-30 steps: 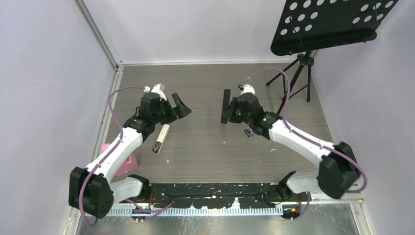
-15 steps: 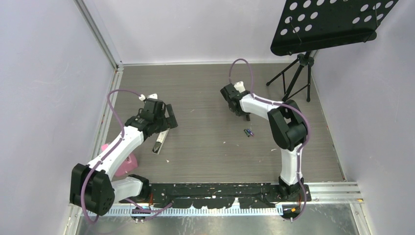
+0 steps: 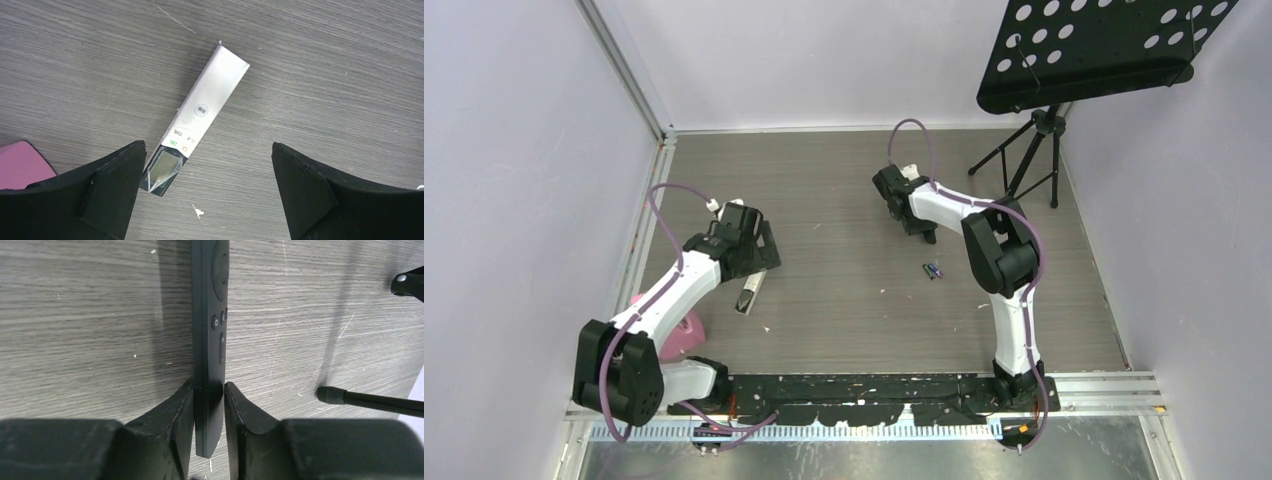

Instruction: Load the batteries into the remote control

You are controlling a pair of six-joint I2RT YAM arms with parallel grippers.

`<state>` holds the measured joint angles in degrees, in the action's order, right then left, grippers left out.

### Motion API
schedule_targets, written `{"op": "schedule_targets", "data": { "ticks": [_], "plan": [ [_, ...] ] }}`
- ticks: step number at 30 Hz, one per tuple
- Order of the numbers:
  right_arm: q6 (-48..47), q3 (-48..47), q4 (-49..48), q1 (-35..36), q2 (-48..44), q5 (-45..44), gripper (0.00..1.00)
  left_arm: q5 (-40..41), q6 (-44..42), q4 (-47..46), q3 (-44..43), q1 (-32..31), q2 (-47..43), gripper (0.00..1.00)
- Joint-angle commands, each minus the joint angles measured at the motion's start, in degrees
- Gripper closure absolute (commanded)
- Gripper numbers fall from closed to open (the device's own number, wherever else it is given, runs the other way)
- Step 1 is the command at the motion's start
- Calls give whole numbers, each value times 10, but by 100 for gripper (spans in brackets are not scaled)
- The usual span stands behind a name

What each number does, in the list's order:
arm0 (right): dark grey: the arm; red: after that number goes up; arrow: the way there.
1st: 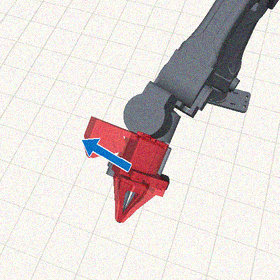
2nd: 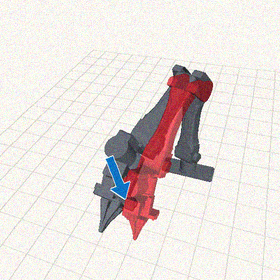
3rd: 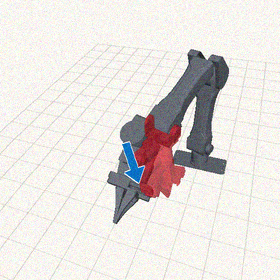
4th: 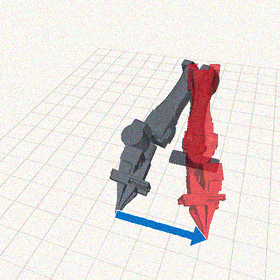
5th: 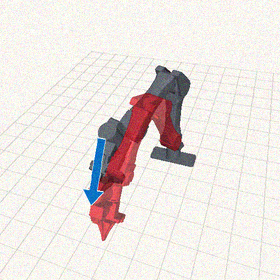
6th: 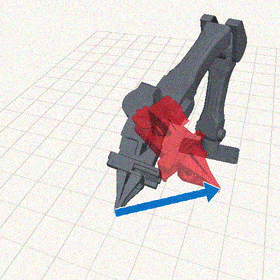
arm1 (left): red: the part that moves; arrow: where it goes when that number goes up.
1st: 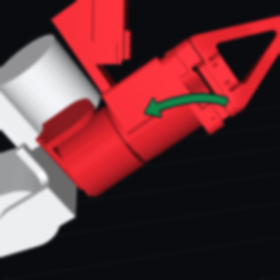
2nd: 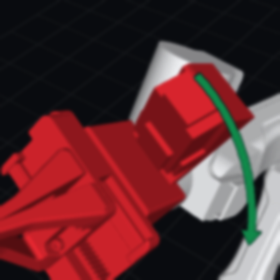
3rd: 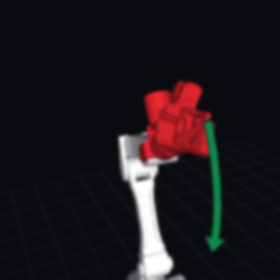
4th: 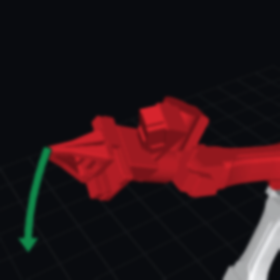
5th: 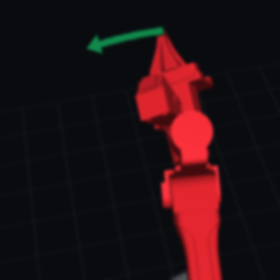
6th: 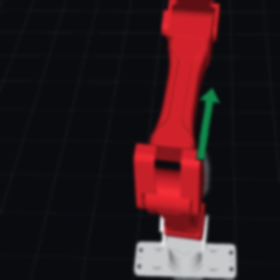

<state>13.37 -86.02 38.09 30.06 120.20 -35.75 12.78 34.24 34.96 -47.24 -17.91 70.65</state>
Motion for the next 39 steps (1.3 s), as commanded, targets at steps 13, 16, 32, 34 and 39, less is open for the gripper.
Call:
{"op": "schedule_targets", "data": {
  "ticks": [13,16,32,34,39],
  "plan": [
    [58,37,-15,1,-113,148,38,5,-1,-5,-29,55,48,0],
    [71,66,-27,2,-153,193,36,-11,-6,-22,-22,57,73,0],
    [103,139,-47,2,-280,272,34,-110,-38,-87,14,44,138,40],
    [108,145,-49,2,-289,279,34,-91,-42,-89,11,29,152,45],
    [125,176,-71,2,-325,318,35,-30,-50,-51,-29,-27,200,66]
  ]
}}
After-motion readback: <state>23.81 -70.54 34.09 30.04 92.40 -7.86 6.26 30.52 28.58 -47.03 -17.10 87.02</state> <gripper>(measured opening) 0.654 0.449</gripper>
